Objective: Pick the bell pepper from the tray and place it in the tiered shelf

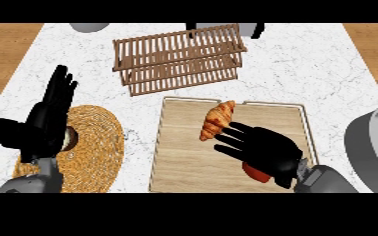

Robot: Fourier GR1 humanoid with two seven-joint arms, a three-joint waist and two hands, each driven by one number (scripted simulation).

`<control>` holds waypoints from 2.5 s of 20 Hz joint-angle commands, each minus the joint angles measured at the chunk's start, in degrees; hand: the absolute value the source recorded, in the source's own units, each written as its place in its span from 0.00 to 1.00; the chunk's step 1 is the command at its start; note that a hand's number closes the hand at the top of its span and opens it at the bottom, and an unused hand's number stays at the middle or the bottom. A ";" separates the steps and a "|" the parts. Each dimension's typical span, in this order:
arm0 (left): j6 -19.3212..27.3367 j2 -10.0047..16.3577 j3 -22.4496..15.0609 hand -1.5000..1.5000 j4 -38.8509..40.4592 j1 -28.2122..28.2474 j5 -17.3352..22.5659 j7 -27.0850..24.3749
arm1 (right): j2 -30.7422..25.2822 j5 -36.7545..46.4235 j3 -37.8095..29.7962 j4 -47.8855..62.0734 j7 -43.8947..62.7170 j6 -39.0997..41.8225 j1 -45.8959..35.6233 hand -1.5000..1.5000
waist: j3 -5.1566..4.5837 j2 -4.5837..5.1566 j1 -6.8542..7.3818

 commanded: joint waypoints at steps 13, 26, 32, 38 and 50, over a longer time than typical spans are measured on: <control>-0.57 -1.12 -0.44 0.50 -0.57 0.56 -2.03 -0.14 | 1.15 10.31 0.68 6.38 -9.32 -15.72 4.10 1.00 | 0.01 -0.06 -0.16; -0.38 -1.01 0.79 0.50 0.19 -0.48 -1.11 -0.14 | 24.08 0.52 -2.96 2.78 42.12 -7.38 11.15 1.00 | 0.15 0.07 -0.33; -1.51 -1.03 -0.02 0.50 0.10 0.13 -0.82 -0.41 | 24.27 -11.21 5.53 -7.97 59.39 -18.63 8.83 1.00 | 0.12 -0.26 1.05; -2.22 0.58 1.16 0.50 0.56 -1.76 -0.31 0.95 | 24.35 -10.10 11.25 -17.14 80.92 -30.39 -2.92 1.00 | -0.13 -0.51 1.23; -2.11 -0.53 -0.23 0.50 -2.22 0.19 -0.90 1.21 | 24.35 -11.88 3.94 -9.55 103.80 -25.98 -33.83 1.00 | -0.09 -0.24 1.58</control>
